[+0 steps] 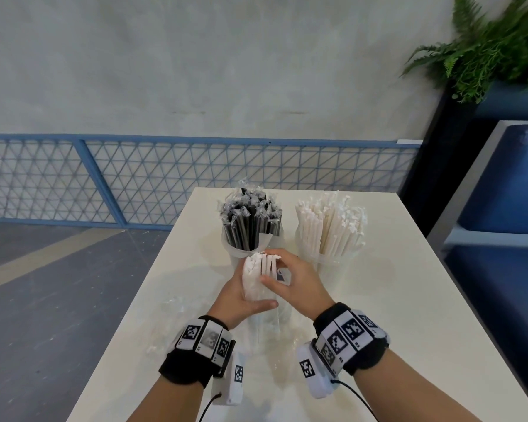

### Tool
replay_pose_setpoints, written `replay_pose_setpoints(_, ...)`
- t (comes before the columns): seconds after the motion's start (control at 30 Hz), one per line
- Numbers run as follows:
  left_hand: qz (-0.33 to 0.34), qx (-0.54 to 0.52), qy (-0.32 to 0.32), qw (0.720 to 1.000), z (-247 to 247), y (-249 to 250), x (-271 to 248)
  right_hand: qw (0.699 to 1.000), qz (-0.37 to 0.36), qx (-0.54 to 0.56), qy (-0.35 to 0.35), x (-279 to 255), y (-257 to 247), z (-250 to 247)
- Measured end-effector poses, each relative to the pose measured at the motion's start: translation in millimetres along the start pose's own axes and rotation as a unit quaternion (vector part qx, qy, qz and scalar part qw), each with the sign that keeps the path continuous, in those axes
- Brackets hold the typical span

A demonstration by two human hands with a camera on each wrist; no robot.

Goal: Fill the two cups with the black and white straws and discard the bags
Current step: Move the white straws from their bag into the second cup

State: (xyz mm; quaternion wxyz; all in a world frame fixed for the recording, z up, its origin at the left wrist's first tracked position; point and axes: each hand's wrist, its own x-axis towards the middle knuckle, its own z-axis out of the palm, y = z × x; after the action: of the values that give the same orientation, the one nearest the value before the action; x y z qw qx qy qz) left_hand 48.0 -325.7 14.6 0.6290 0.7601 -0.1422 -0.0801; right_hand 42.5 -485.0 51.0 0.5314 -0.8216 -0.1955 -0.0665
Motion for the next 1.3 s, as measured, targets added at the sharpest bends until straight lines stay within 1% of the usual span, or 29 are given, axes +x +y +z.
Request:
replay_pose_setpoints(0.1, -0.01, 0.037, -0.024, 0.999, -1, 1, -1, 0.999, 0.026, 0.032, -0.028, -1, 3, 2)
replay_pose_setpoints(0.17, -0.018, 0.056, -0.029, 0.998, -2, 1, -1, 0.996, 0.049, 0.061, -0.05, -1, 4, 3)
replay_pose_setpoints(0.3, -0.036, 0.108, -0.058, 0.992, 3, 0, 0, 0.981, 0.097, 0.136, -0.097, -4, -3, 4)
replay_pose_setpoints(0.37, -0.043, 0.109, -0.058, 0.991, 6, -4, 0, 0.972, 0.101, 0.175, -0.123, -6, -7, 8)
replay_pose_setpoints(0.43, -0.055, 0.114, -0.053, 0.991, 9, -7, 0, 0.964, 0.112, 0.207, -0.122, -8, -9, 12)
replay_pose_setpoints(0.47, -0.058, 0.119, -0.053, 0.99, 10, -9, 0, 0.961, 0.124, 0.223, -0.108, -8, -10, 14)
replay_pose_setpoints(0.53, -0.064, 0.128, -0.05, 0.988, 13, -12, 1, 0.954, 0.15, 0.252, -0.056, -8, -10, 18)
replay_pose_setpoints(0.6, -0.07, 0.115, -0.044, 0.99, 16, -14, 2, 0.947, 0.159, 0.279, -0.011, -5, -11, 20)
replay_pose_setpoints(0.7, -0.065, 0.075, -0.044, 0.994, 22, -10, -2, 0.946, 0.137, 0.291, 0.04, 1, -16, 14)
replay_pose_setpoints(0.77, -0.057, 0.053, -0.035, 0.996, 24, -6, -2, 0.943, 0.109, 0.305, 0.075, 6, -21, 3)
replay_pose_setpoints(0.83, -0.047, 0.038, -0.024, 0.998, 25, 0, -1, 0.934, 0.084, 0.333, 0.099, 9, -27, -10)
replay_pose_setpoints(0.9, -0.037, 0.035, -0.016, 0.999, 26, 6, 1, 0.93, 0.07, 0.347, 0.098, 10, -31, -19)
replay_pose_setpoints(1.0, -0.019, 0.026, 0.002, 0.999, 29, 12, 3, 0.951, 0.082, 0.293, 0.059, 12, -33, -22)
replay_pose_setpoints(1.07, -0.019, 0.005, 0.013, 1.0, 29, 17, 3, 0.953, 0.085, 0.285, 0.052, 12, -35, -25)
replay_pose_setpoints(1.13, -0.018, 0.001, 0.008, 1.0, 29, 18, 4, 0.947, 0.077, 0.298, 0.092, 12, -39, -33)
replay_pose_setpoints(1.2, -0.013, 0.026, 0.007, 1.0, 27, 19, 5, 0.937, 0.069, 0.307, 0.152, 14, -47, -44)
replay_pose_setpoints(1.3, -0.009, 0.025, 0.035, 0.999, 22, 21, 6, 0.9, 0.057, 0.355, 0.248, 20, -55, -63)
